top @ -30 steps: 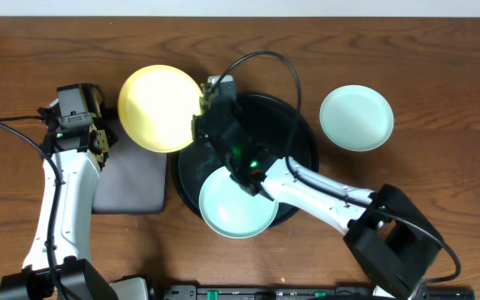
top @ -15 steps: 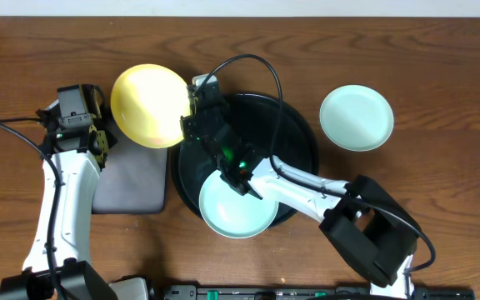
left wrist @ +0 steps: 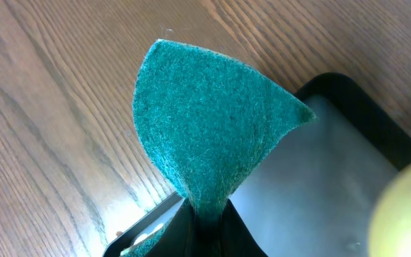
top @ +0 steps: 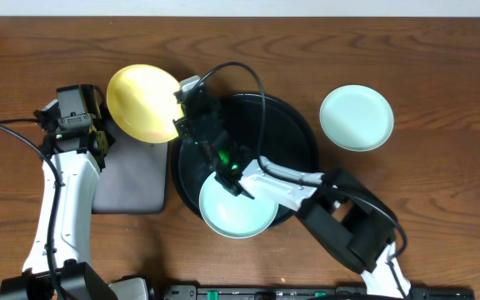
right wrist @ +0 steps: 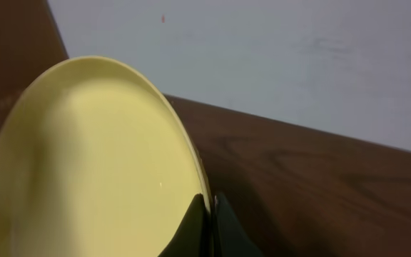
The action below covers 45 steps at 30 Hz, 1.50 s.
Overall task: Clean dirty plates on tray and stack at the side
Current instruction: 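Lift the yellow plate off the tray with the right gripper and swing it left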
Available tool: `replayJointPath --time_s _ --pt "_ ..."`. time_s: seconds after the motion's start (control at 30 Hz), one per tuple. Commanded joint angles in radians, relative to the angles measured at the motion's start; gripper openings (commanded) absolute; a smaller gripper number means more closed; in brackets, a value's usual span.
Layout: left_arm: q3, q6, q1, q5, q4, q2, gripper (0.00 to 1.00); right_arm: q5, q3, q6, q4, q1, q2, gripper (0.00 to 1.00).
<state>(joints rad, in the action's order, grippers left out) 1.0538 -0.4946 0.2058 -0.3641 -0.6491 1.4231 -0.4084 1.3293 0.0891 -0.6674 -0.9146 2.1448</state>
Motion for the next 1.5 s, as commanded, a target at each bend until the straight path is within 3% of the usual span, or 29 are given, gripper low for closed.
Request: replayJointPath --time_s 0.0,0.23,0.5,0.77,1.0,1.47 --pt "-0.008 -0.009 -0.002 -0.026 0.0 -0.021 0.07 -0.014 0.061 -0.169 -0.022 -0.023 0.053 0.01" --pt "-0.008 -0.009 -0.002 -0.026 0.001 -0.021 0.08 -0.014 0.117 -0.391 -0.092 -0.035 0.094 0.02" --pt "-0.008 -0.008 -0.002 -0.026 0.003 -0.021 0.08 -0.004 0.129 -0.783 -0.365 -0.056 0.094 0.01" --pt "-0.008 -0.008 -0.002 -0.026 0.003 -0.021 0.07 0.021 0.129 -1.012 -0.44 -0.111 0.094 0.01" --pt "-0.008 -0.008 -0.002 -0.026 0.003 -0.021 0.08 0.02 0.129 -1.099 -0.48 -0.127 0.094 0.01" --pt "-0.008 -0.008 -0.002 -0.026 0.004 -0.021 0.08 -0.088 0.129 -1.099 -0.496 -0.127 0.094 0.01"
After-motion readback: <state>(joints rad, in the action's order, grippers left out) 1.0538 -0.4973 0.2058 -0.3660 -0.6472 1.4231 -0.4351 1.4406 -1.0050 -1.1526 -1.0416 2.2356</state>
